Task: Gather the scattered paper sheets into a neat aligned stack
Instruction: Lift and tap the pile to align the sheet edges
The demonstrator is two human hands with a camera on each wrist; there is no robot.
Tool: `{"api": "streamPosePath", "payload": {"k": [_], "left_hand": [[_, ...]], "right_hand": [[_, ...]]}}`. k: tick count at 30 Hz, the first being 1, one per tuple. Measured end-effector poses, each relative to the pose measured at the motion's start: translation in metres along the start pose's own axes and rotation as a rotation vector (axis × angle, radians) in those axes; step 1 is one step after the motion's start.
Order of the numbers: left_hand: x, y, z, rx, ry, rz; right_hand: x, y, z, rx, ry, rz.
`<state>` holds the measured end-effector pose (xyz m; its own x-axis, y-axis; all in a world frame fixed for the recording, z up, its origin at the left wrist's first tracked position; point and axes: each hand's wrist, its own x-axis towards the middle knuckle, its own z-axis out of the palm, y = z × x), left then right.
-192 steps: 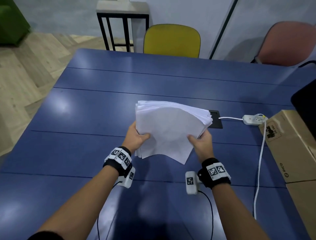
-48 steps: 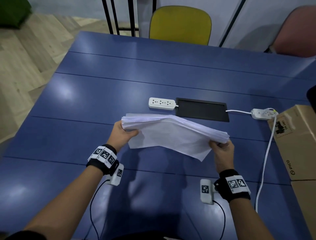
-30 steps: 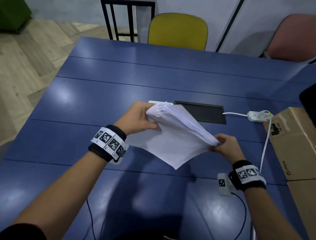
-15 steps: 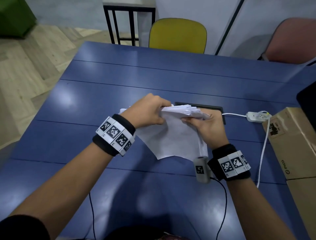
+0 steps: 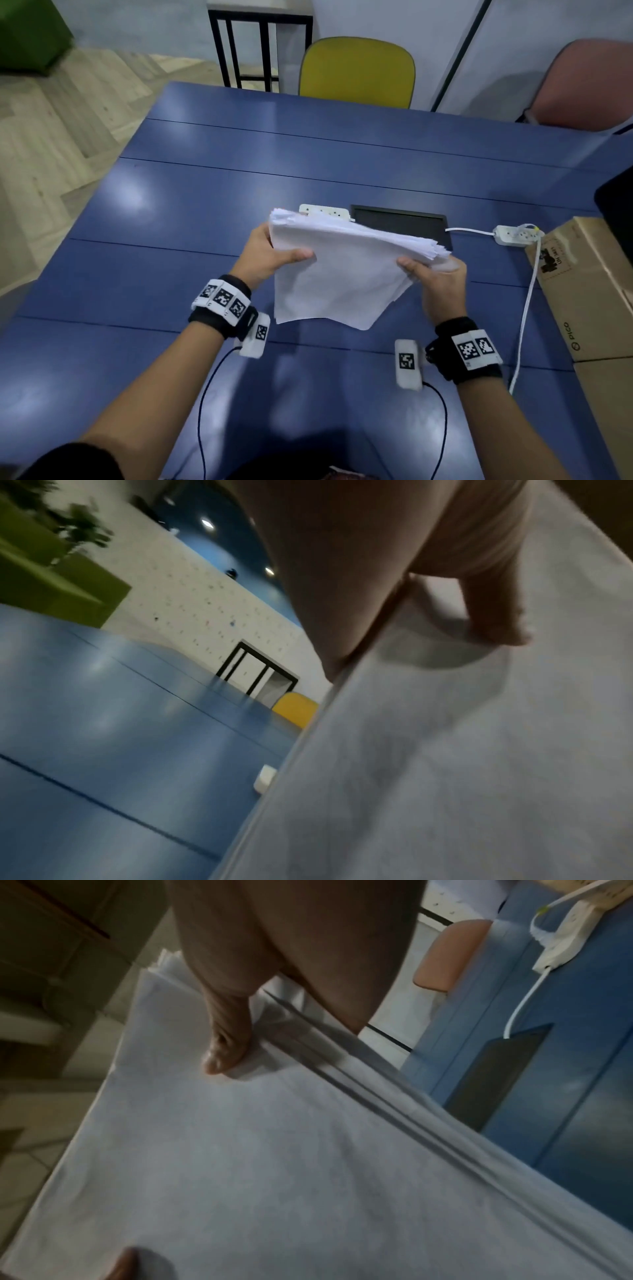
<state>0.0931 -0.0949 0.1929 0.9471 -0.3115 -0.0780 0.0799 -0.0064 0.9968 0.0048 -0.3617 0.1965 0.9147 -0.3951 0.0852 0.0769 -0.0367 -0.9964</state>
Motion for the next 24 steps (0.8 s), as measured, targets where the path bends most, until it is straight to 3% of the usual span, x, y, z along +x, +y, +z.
{"api": "streamPosePath", "payload": {"k": [4,12,21,24], "left_hand": [[-0.006,-0.018,0.009,0.029,0.019,0.042],[-0.003,-0.016,0.01,0.084,-0.023,0.063],[0.005,0.011,0.041,-0.145,0.388,0.251],[0.005,0.017,0.044,-0.132,0.428,0.346]], "right_hand": [[-0.005,0.016,-0.001,-0.06,-0.018,0.047],[-0.008,0.037,-0.004,0.039,0.044,0.071],[0.005,-0.017,0.021,-0.054,0.195,-0.127],[0.0,-0.026,0.027,-0.115,0.227,-0.205]]}}
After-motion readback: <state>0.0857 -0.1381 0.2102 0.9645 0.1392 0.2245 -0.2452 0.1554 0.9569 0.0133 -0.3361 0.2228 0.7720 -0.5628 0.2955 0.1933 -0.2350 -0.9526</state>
